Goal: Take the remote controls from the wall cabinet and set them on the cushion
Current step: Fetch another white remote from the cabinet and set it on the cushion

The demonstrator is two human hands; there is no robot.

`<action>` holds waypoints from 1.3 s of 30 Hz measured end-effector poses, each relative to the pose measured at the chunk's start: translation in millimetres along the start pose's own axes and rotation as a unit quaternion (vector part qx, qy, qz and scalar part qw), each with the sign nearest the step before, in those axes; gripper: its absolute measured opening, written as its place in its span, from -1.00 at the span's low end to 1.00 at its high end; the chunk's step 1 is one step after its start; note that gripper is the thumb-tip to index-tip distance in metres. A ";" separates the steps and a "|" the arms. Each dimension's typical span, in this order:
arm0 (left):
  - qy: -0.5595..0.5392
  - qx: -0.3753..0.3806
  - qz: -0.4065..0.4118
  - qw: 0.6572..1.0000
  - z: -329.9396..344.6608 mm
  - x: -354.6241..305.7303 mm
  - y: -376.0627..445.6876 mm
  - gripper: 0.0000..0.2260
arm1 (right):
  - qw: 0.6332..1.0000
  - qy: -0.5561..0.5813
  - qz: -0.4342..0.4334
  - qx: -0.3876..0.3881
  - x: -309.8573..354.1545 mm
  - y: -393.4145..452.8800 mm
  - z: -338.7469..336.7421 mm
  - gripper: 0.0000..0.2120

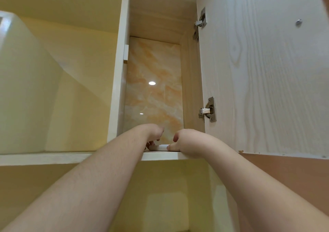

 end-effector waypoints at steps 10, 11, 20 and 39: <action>-0.225 0.044 0.102 0.968 -7.6 -8.3 -40.8 -0.55 | 0.991 -0.005 0.001 -0.137 -4.1 -48.0 -9.2 -0.59; -0.241 0.047 0.112 0.963 -6.7 -8.2 -45.6 -0.56 | 0.989 -0.003 -0.006 -0.150 -4.8 -55.2 -11.0 -0.60; -0.348 0.038 0.216 0.912 5.3 -2.3 -108.5 -0.62 | 0.974 0.025 -0.037 -0.224 -6.9 -128.0 -14.4 -0.58; -0.400 0.190 0.220 0.869 71.7 78.2 -239.8 -0.66 | 0.986 0.011 -0.004 -0.166 33.7 -308.3 66.4 -0.39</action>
Point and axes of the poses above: each hand's wrist, its own y-axis towards the middle knuckle, its own z-axis out of the palm, x = y × z, the point moved 2 cm from there along y, towards the middle knuckle, and after that the axes turned 12 degrees about x, right-handed, at the moved point
